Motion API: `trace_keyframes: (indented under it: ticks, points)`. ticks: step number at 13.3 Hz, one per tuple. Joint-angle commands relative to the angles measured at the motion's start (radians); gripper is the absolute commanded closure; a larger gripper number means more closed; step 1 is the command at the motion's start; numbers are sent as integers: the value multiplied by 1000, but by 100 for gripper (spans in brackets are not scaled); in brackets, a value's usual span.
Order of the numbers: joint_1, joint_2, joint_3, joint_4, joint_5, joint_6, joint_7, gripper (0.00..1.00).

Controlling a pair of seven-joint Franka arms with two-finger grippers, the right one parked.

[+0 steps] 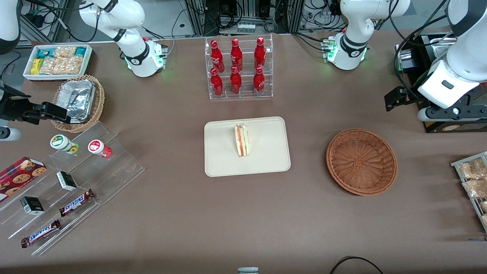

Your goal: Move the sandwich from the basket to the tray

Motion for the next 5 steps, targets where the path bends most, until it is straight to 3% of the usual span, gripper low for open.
trace_keyframes:
  ticks: [1,5]
  points:
    - [48,20,-10,49,-11,-7,48,0]
    - [89,30,-18,66,-8,-9,54,0]
